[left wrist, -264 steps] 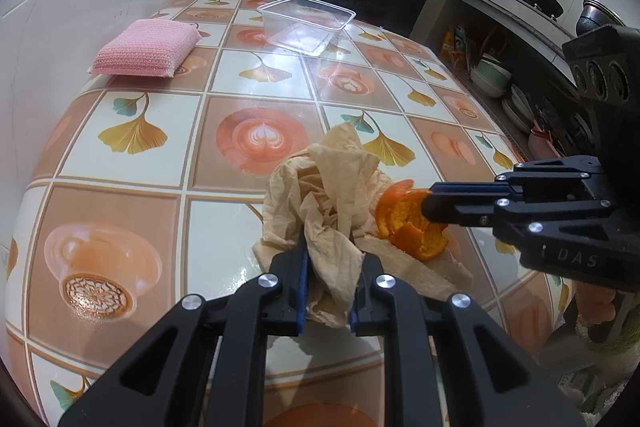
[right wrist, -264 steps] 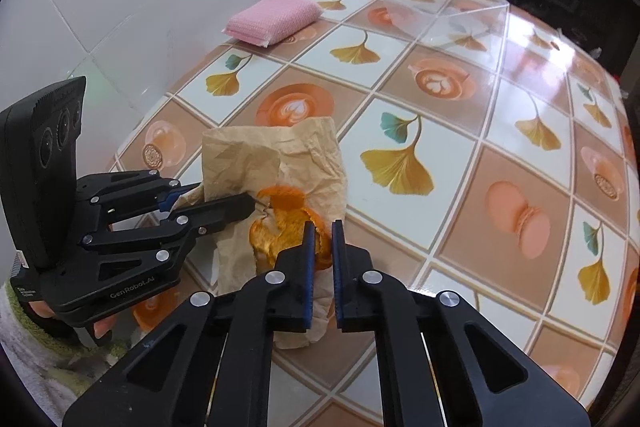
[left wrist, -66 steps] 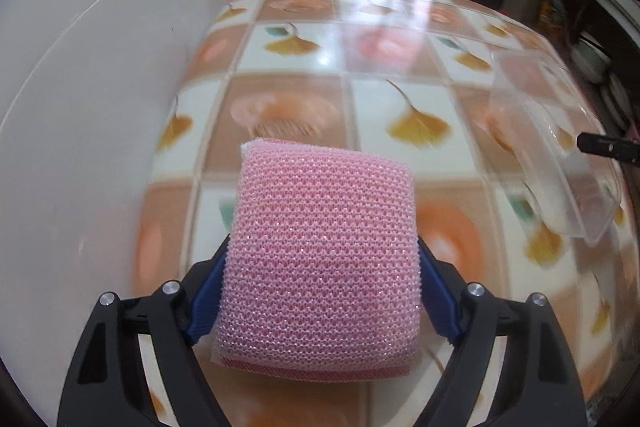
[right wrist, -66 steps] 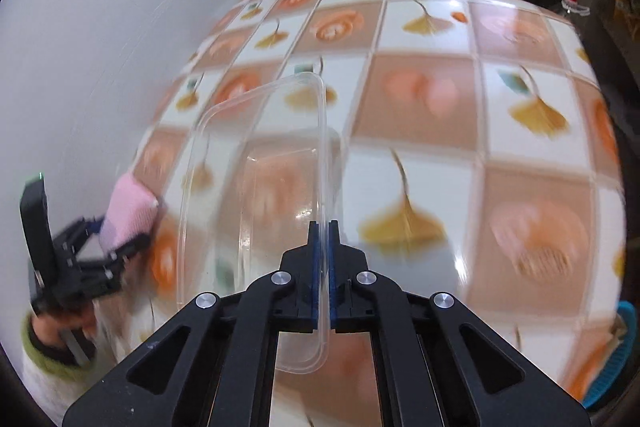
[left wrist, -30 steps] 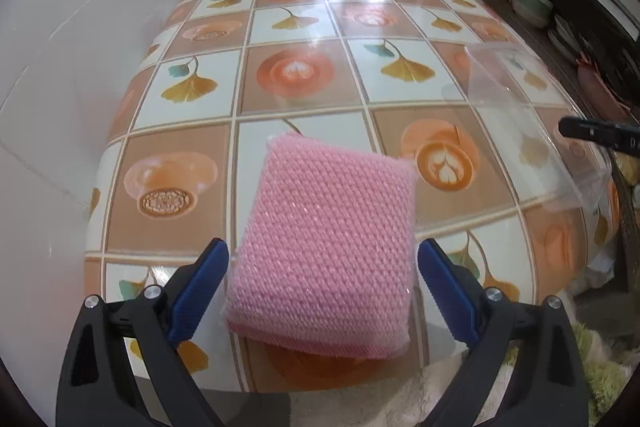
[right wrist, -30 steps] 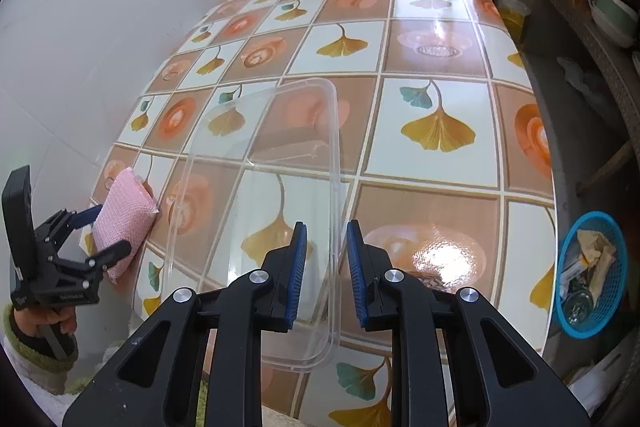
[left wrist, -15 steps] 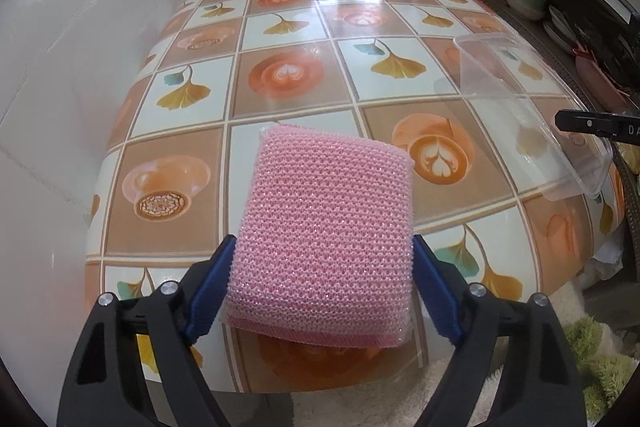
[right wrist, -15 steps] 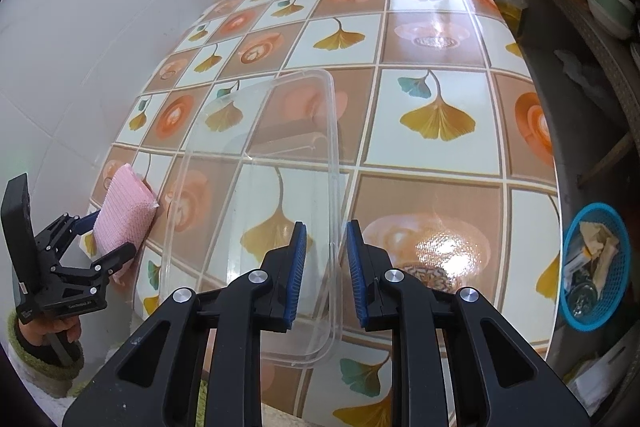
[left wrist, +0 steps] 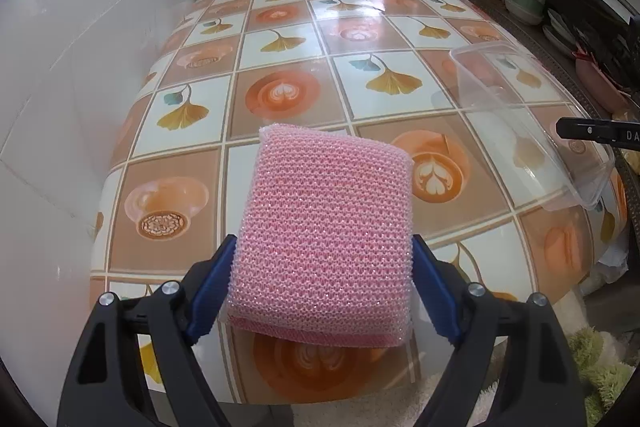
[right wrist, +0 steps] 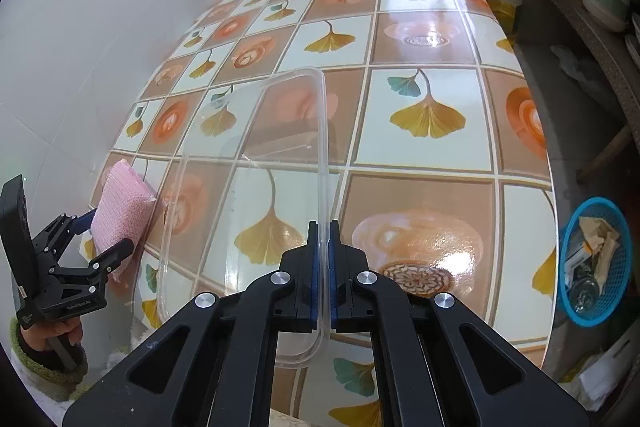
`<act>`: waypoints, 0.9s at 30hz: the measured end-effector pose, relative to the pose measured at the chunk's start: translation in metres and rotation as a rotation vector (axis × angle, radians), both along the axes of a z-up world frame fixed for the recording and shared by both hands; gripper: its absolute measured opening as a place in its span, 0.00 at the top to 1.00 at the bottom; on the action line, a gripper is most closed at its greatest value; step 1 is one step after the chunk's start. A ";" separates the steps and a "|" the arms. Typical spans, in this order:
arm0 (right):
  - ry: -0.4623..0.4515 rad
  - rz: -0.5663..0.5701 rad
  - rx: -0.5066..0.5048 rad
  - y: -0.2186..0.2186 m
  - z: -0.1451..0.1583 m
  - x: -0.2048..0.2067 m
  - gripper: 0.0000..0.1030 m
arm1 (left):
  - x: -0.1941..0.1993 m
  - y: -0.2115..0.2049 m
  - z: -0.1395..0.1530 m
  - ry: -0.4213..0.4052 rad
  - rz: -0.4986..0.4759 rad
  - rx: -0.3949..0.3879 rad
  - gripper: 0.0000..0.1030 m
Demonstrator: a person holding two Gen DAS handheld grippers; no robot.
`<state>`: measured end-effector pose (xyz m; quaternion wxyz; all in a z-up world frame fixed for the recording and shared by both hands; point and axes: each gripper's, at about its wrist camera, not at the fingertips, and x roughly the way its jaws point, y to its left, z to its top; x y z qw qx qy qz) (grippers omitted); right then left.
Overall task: Collect trash
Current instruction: 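Lift the pink sponge and clear container and carry them to the blue wastebasket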
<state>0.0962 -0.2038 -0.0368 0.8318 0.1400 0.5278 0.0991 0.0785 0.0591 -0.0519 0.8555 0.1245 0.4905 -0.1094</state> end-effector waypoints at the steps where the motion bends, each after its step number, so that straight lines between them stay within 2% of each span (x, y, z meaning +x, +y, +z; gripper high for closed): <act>1: -0.002 0.000 0.001 0.000 0.001 0.000 0.97 | 0.000 0.000 0.000 -0.002 0.000 0.002 0.21; 27: -0.033 -0.007 0.015 -0.004 0.010 0.002 0.98 | -0.001 -0.003 0.007 -0.038 -0.001 0.020 0.21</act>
